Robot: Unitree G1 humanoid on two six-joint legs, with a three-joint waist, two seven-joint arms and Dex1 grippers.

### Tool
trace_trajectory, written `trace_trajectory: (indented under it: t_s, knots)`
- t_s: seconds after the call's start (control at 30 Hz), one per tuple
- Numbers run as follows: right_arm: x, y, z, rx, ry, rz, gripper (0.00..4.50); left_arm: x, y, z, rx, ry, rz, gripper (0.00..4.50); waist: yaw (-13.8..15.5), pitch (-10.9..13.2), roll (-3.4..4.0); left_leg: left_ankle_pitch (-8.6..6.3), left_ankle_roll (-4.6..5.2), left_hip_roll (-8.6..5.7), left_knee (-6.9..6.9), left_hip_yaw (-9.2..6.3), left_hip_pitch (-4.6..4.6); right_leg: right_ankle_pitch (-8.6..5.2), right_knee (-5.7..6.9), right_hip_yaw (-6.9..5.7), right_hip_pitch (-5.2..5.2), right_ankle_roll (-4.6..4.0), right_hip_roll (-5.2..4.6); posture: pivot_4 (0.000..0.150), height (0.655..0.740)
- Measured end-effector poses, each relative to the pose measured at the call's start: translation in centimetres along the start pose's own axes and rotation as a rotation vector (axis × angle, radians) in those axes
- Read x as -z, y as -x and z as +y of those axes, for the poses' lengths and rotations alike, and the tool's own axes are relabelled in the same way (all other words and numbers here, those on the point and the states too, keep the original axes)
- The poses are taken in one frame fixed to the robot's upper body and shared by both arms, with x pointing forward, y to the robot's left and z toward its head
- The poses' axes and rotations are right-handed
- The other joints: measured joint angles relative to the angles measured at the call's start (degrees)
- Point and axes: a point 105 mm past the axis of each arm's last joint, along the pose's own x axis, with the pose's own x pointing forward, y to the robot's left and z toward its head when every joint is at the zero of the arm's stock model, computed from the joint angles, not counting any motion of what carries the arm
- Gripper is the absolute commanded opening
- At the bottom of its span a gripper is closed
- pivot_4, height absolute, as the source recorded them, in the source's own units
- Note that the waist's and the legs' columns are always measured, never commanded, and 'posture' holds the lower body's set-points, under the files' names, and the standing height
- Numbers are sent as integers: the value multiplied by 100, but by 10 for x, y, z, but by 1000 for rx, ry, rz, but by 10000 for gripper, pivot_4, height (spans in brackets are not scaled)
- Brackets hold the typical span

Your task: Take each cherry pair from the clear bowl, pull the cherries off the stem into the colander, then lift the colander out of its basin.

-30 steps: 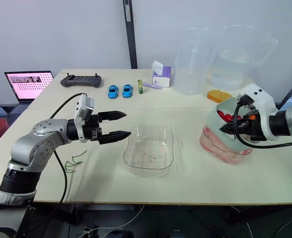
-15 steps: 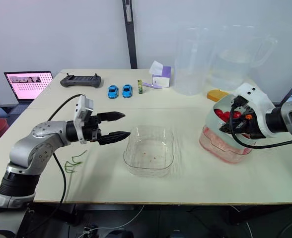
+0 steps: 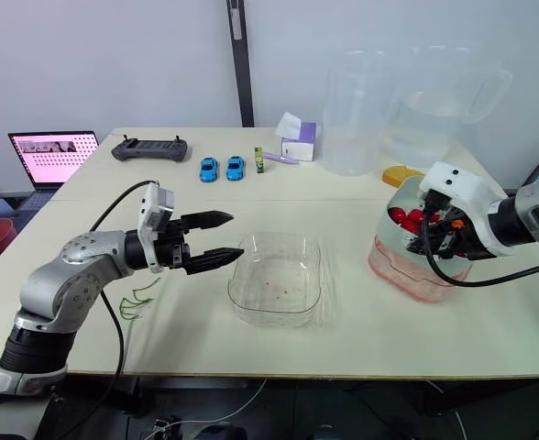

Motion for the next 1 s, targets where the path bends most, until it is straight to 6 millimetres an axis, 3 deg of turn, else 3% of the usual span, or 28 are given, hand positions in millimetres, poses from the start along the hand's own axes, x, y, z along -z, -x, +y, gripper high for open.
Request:
trace_trajectory:
  t_s: [0.23, 0.4, 0.53, 0.63, 0.73, 1.0]
  knots:
    - [7, -3, -5, 21, 64, 55, 1882, -4, 1, 1, -12, -5, -23, 45000, -6, 0, 0, 1, -2, 0, -1, 1, 0, 0, 0, 1, -2, 0, 0, 1500, 7371]
    - [-11, 7, -9, 44, 101, 10, 1882, -4, 7, 2, -46, 5, -45, 45000, -19, 0, 4, 3, -5, 4, -8, 0, 0, 0, 0, 2, -8, 0, 3, 1500, 7371]
    - [-15, 1, -9, -4, 138, 22, 1882, 0, 14, 1, -90, 8, -50, 45000, -14, 0, 4, 2, -3, 1, 0, 7, 0, 0, -1, 6, -5, 0, -2, 1500, 7371]
    - [-40, -2, -18, -6, 246, -27, 1882, -1, 13, -2, -122, -2, -72, 45000, -39, 1, 6, 3, -5, 1, -5, 11, 2, 0, -1, 8, -8, 0, -1, 1500, 7371]
    - [-72, -18, -21, -74, 362, -81, 1882, 0, 15, -5, -177, 1, -94, 45000, -114, 0, 6, 10, -19, 3, -12, 12, 5, 0, 0, 7, -10, 0, 2, 1500, 7371]
    - [-118, -89, -31, -196, 563, -49, 1882, 8, 27, -17, -317, 4, -94, 45000, -185, 1, 4, 17, -29, 4, -14, 8, -3, 0, 1, 6, -23, 0, -4, 1500, 7371]
